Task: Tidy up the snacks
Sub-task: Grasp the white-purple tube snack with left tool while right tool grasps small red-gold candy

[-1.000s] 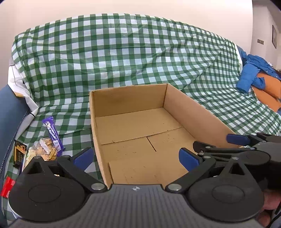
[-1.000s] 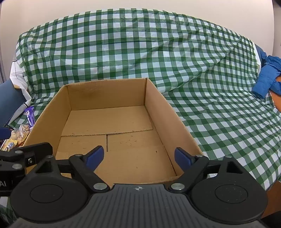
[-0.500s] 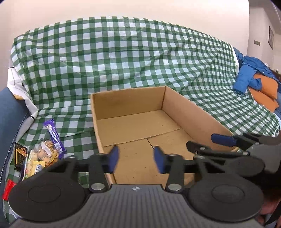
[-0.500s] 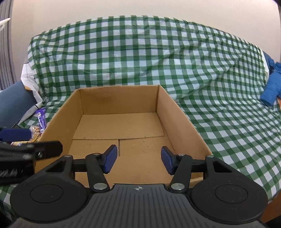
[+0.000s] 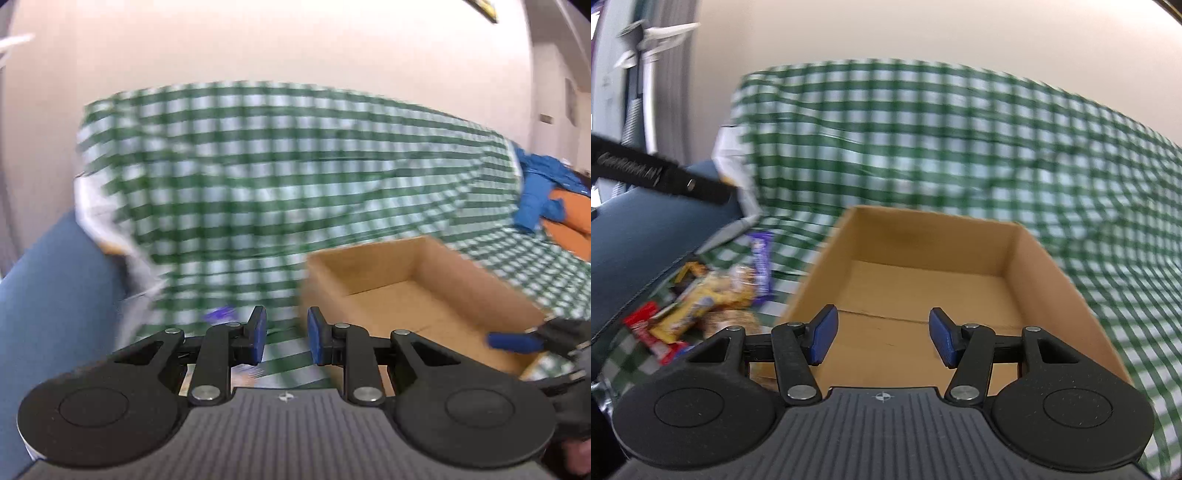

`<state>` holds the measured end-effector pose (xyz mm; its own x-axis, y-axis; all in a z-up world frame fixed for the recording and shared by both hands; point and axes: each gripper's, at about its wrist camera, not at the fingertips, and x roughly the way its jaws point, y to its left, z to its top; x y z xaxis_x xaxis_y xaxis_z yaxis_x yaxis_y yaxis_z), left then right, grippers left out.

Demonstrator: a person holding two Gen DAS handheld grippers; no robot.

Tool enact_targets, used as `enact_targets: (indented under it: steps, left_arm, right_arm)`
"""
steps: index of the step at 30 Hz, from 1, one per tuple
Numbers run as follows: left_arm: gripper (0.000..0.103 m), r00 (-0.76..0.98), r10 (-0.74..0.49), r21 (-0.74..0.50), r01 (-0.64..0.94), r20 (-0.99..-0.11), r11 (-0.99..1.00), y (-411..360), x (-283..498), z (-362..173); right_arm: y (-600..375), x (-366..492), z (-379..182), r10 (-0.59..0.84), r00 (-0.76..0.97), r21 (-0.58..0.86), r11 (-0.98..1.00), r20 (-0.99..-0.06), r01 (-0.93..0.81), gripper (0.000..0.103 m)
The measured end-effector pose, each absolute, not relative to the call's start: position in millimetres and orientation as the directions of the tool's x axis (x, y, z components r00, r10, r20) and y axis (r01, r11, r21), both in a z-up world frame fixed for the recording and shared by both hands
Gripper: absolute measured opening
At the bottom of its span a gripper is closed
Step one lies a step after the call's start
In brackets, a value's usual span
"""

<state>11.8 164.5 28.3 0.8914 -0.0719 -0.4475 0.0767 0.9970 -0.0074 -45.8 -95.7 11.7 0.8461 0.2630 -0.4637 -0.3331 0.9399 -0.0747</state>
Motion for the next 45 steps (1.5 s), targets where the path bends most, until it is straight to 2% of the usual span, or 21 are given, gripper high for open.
enact_targets:
  steps: [2, 3, 5, 12, 15, 19, 23, 33, 37, 38, 40, 41, 45]
  left_arm:
    - [0.016, 0.863, -0.028, -0.123, -0.039, -0.504, 0.992, 194, 17, 7]
    - [0.016, 0.871, -0.018, -0.159, -0.069, -0.492, 0.985, 204, 15, 2]
    - [0.016, 0.880, -0.007, -0.206, -0.104, -0.476, 0.973, 216, 12, -7]
    - [0.018, 0.808, 0.068, -0.295, -0.290, -0.585, 0.911, 248, 36, -33]
    - [0.021, 0.766, 0.078, -0.322, -0.357, -0.638, 0.877, 265, 42, -47]
    - [0.041, 0.711, 0.081, -0.345, -0.433, -0.698, 0.833, 282, 48, -62]
    - [0.048, 0.668, 0.038, -0.361, -0.448, -0.743, 0.818, 283, 56, -72]
    - [0.049, 0.616, -0.001, -0.356, -0.454, -0.788, 0.817, 283, 66, -85]
    - [0.046, 0.607, -0.027, -0.358, -0.433, -0.795, 0.827, 278, 70, -87]
    - [0.035, 0.609, -0.032, -0.360, -0.425, -0.792, 0.831, 277, 72, -87]
    - [0.029, 0.625, -0.037, -0.363, -0.404, -0.780, 0.840, 274, 71, -84]
    - [0.026, 0.629, -0.036, -0.360, -0.397, -0.777, 0.844, 272, 71, -82]
    - [0.023, 0.674, -0.047, -0.374, -0.350, -0.738, 0.859, 267, 64, -73]
  right_arm:
    - [-76, -46, 9, 0.300, 0.831, -0.082, 0.922, -0.468, -0.379, 0.054]
    - [-66, -49, 8, 0.323, 0.823, -0.078, 0.912, -0.468, -0.403, 0.053]
    - [-45, -54, 5, 0.372, 0.803, -0.077, 0.887, -0.466, -0.456, 0.051]
    - [25, -83, -21, 0.472, 0.719, -0.175, 0.762, -0.510, -0.624, 0.049]
    - [40, -82, -37, 0.459, 0.695, -0.185, 0.746, -0.554, -0.640, 0.048]
    - [56, -72, -59, 0.418, 0.667, -0.206, 0.732, -0.617, -0.650, 0.048]
    - [63, -57, -71, 0.396, 0.641, -0.166, 0.754, -0.657, -0.636, 0.048]
    - [69, -24, -99, 0.356, 0.555, -0.064, 0.798, -0.752, -0.599, 0.049]
    - [68, -22, -101, 0.364, 0.537, -0.040, 0.800, -0.761, -0.599, 0.047]
    - [67, -22, -102, 0.372, 0.530, -0.031, 0.797, -0.762, -0.603, 0.042]
    - [69, -24, -100, 0.382, 0.519, -0.024, 0.788, -0.765, -0.615, 0.023]
    - [71, -26, -99, 0.382, 0.520, -0.030, 0.784, -0.764, -0.620, 0.021]
    - [69, -30, -94, 0.393, 0.526, -0.030, 0.780, -0.755, -0.626, 0.019]
